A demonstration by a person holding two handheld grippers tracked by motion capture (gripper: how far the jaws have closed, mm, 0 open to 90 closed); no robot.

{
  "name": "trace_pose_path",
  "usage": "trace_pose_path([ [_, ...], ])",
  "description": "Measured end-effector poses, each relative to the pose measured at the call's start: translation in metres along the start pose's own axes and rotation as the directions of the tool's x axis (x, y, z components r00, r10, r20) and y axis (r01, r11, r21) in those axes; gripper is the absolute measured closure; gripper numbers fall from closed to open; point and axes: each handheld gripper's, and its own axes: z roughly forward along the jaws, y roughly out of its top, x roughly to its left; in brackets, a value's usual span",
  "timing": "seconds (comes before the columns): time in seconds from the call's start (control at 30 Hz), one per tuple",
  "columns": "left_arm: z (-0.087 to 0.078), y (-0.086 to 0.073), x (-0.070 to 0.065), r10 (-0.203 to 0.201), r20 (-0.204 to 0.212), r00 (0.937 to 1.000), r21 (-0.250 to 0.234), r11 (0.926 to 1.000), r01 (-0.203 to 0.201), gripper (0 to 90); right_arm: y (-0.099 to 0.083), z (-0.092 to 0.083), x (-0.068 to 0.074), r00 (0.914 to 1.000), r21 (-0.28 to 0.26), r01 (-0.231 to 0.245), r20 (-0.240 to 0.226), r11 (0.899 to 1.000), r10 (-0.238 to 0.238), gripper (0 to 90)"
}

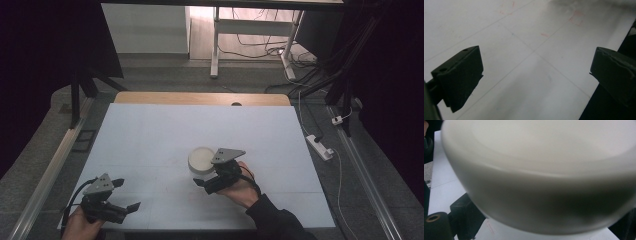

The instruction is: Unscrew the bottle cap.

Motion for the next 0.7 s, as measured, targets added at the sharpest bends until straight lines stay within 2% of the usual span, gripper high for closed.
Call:
trace_pose_path([
  [0.17,0.007,0.01,0.001,-0.029,0.053,0.9982,-0.019,0.9994,0.031,0.0,0.0,0.0,0.001,1.0,-0.001,0.003,-0.003,1.0,-0.003,6.7],
  [0.23,0.009,0.015,0.0,-0.027,0.063,0.9976,-0.024,0.9993,0.029,0.0,0.0,0.0,0.001,1.0,0.001,0.004,-0.003,1.0,-0.004,6.6],
  [0.33,0.012,0.024,0.0,-0.004,0.068,0.9977,-0.043,0.999,0.007,0.0,0.0,0.0,0.001,1.0,0.001,0.006,-0.005,1.0,-0.006,6.7],
  [0.53,0.019,0.043,0.002,0.009,0.101,0.9949,-0.081,0.9967,-0.001,0.0,0.0,0.0,0.001,0.9998,-0.004,0.012,-0.013,1.0,-0.012,6.7],
  [0.6,0.023,0.049,0.003,0.011,0.127,0.9918,-0.075,0.9972,-0.002,0.0,0.0,0.0,0.001,0.9998,-0.004,0.013,-0.013,1.0,-0.013,6.7],
  [0.7,0.03,0.058,0.0,0.047,0.123,0.9913,-0.058,0.9975,-0.04,0.0,0.0,0.0,0.002,0.9998,-0.008,0.013,-0.018,1.0,-0.013,6.7],
])
